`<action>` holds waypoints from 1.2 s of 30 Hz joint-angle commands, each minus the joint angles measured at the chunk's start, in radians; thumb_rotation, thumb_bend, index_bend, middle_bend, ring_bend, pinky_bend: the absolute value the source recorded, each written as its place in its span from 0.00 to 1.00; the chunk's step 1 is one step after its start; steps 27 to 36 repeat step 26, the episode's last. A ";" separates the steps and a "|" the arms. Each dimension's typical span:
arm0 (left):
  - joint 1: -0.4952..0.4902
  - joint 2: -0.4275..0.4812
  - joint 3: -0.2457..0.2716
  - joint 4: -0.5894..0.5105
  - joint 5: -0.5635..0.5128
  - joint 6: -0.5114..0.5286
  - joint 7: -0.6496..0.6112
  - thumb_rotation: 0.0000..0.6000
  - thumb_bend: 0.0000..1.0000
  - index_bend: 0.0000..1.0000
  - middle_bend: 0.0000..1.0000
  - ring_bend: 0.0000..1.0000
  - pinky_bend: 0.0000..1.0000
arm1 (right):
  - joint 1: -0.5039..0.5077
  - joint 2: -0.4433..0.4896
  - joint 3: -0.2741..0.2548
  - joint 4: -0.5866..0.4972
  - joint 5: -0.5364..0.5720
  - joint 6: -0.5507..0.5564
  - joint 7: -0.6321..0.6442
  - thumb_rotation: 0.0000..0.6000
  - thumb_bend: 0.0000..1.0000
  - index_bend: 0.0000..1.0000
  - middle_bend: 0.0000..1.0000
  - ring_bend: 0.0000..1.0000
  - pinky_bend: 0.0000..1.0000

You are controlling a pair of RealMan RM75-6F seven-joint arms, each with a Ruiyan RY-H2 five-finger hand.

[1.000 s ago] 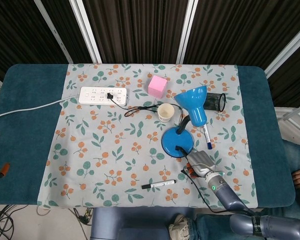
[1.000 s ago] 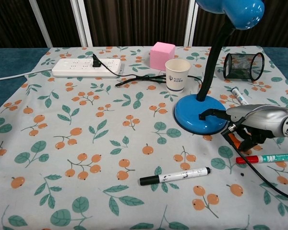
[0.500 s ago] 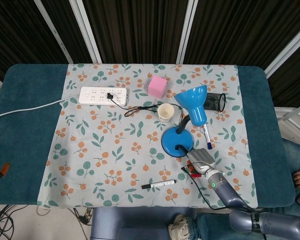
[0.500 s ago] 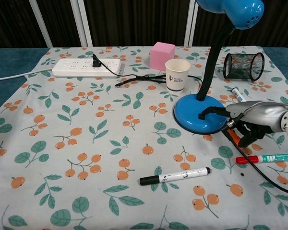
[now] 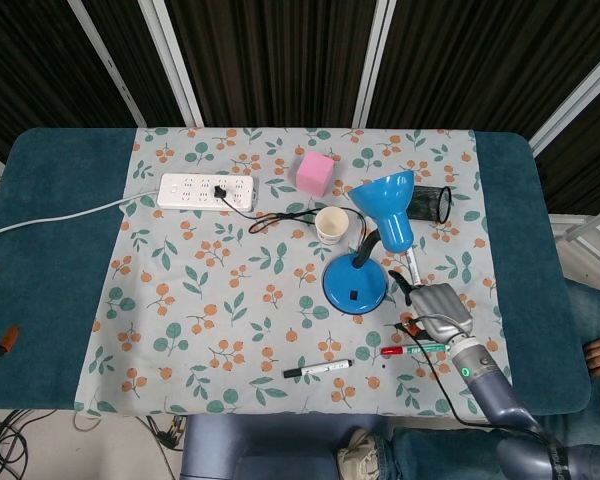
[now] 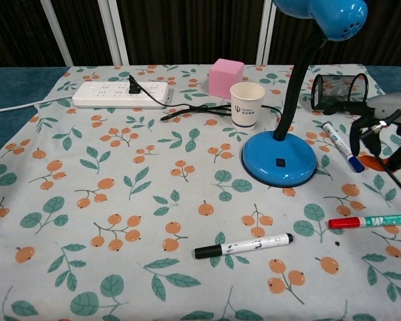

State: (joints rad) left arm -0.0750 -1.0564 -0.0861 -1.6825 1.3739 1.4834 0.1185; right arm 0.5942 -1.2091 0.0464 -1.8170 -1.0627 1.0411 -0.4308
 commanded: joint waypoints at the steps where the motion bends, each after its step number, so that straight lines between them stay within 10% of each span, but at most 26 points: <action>1: 0.002 0.001 0.000 -0.002 0.001 0.003 0.000 1.00 0.28 0.07 0.06 0.00 0.07 | -0.071 0.040 -0.032 -0.022 -0.099 0.098 0.042 1.00 0.38 0.00 0.35 0.37 1.00; 8: 0.002 0.001 0.005 -0.010 0.009 0.004 0.007 1.00 0.28 0.07 0.06 0.00 0.07 | -0.239 0.075 -0.106 0.033 -0.300 0.323 0.169 1.00 0.33 0.00 0.17 0.18 0.99; 13: 0.004 0.003 0.008 -0.014 0.018 0.008 0.007 1.00 0.28 0.07 0.06 0.00 0.07 | -0.355 0.064 -0.149 0.122 -0.364 0.440 0.274 1.00 0.32 0.00 0.09 0.11 0.04; 36: -0.005 -0.013 0.014 -0.015 0.020 -0.005 0.050 1.00 0.28 0.07 0.05 0.00 0.07 | -0.438 0.031 -0.087 0.292 -0.373 0.520 0.320 1.00 0.32 0.00 0.06 0.07 0.01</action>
